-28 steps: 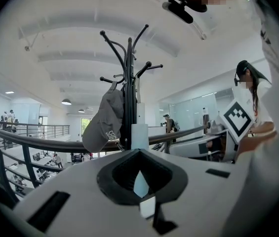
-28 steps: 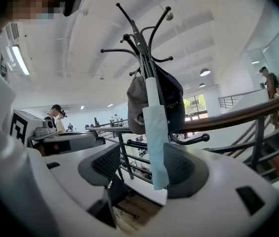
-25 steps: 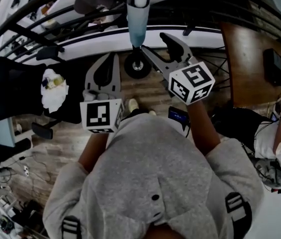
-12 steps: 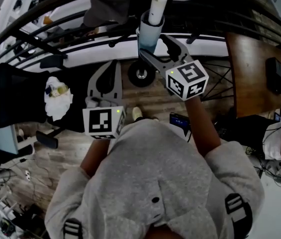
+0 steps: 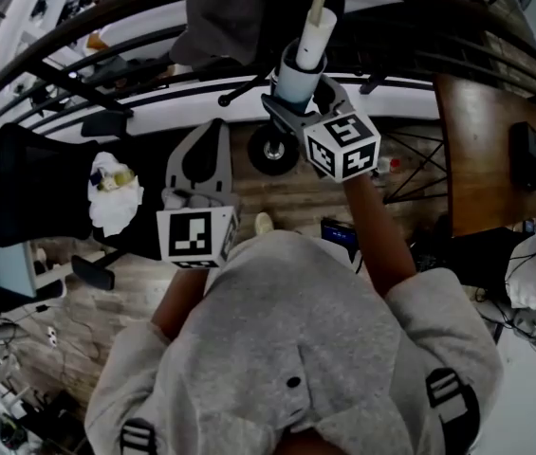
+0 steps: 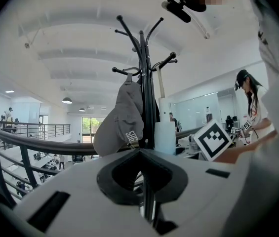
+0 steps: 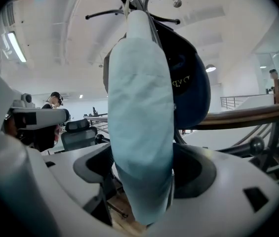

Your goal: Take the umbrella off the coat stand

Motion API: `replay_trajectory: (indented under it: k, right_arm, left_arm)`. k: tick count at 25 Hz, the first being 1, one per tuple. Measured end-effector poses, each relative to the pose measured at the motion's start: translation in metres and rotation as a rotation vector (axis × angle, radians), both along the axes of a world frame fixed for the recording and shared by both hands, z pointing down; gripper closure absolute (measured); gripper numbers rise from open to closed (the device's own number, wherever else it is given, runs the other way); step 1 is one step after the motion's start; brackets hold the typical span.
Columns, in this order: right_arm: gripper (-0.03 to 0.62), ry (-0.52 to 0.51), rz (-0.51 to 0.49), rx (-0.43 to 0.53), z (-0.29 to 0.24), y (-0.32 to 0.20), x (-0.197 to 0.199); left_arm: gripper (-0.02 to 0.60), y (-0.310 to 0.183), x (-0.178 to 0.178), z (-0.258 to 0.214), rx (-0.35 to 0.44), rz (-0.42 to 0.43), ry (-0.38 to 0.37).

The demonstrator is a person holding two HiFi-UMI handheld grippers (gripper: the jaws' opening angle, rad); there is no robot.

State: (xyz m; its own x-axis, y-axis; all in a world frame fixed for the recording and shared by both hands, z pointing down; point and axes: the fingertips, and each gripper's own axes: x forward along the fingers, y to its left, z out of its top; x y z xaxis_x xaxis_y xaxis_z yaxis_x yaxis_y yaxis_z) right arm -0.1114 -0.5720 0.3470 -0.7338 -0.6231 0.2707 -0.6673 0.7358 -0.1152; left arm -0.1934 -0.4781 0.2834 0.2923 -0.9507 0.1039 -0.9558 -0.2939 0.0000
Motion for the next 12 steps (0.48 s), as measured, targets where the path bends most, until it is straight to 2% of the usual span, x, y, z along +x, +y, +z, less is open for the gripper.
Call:
replay_trajectory:
  k: [4, 8, 12]
  right_arm:
    - [0.245, 0.023, 0.0, 0.024, 0.007, -0.001, -0.002]
    - [0.292, 0.048, -0.005, 0.039, 0.002, -0.004, -0.004]
    - [0.303, 0.047, -0.011, 0.047, 0.003, 0.0, -0.005]
  left_arm:
    - [0.571, 0.004, -0.001, 0.002, -0.002, -0.01, -0.004]
    - [0.571, 0.002, -0.008, 0.0, -0.003, -0.025, -0.015]
    - [0.571, 0.004, -0.013, -0.003, 0.019, -0.029, -0.007]
